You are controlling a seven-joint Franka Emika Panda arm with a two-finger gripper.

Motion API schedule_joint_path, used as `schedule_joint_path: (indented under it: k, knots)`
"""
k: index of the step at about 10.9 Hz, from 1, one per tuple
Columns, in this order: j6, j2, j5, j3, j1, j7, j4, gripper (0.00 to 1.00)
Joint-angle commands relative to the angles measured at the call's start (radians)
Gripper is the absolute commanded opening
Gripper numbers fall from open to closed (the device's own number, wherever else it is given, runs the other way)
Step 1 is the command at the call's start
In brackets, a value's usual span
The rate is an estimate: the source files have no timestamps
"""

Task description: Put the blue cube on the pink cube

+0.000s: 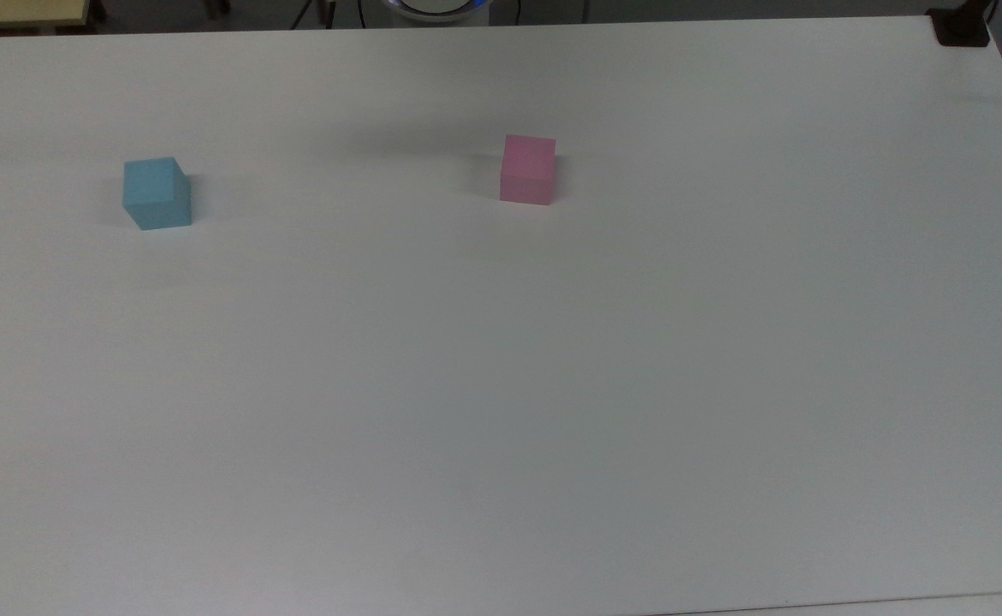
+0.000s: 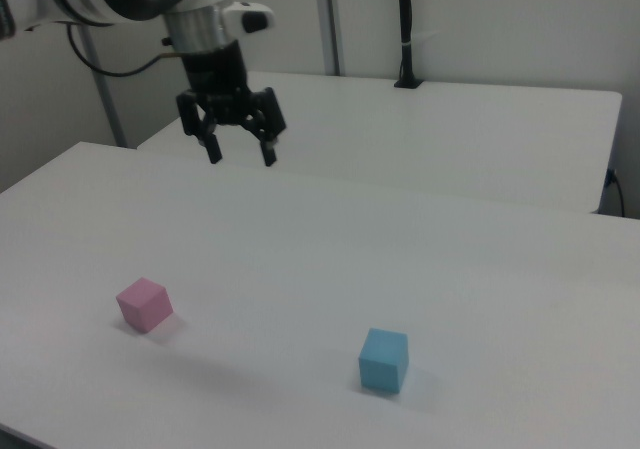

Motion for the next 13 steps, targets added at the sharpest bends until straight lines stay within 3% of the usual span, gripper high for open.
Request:
schedule_joint_path:
  k: [1, 4, 6, 10, 13]
  knots:
    - [0.008, 0.006, -0.006, -0.099, -0.040, -0.232, -0.021, 1.00]
    - [0.204, 0.017, 0.004, -0.133, -0.106, -0.259, -0.174, 1.00]
    - [0.342, 0.084, 0.096, -0.183, -0.107, -0.263, -0.235, 1.00]
    - [0.410, 0.205, 0.116, -0.188, -0.127, -0.386, -0.259, 1.00]
    - [0.554, 0.255, 0.115, -0.190, -0.143, -0.407, -0.309, 1.00]
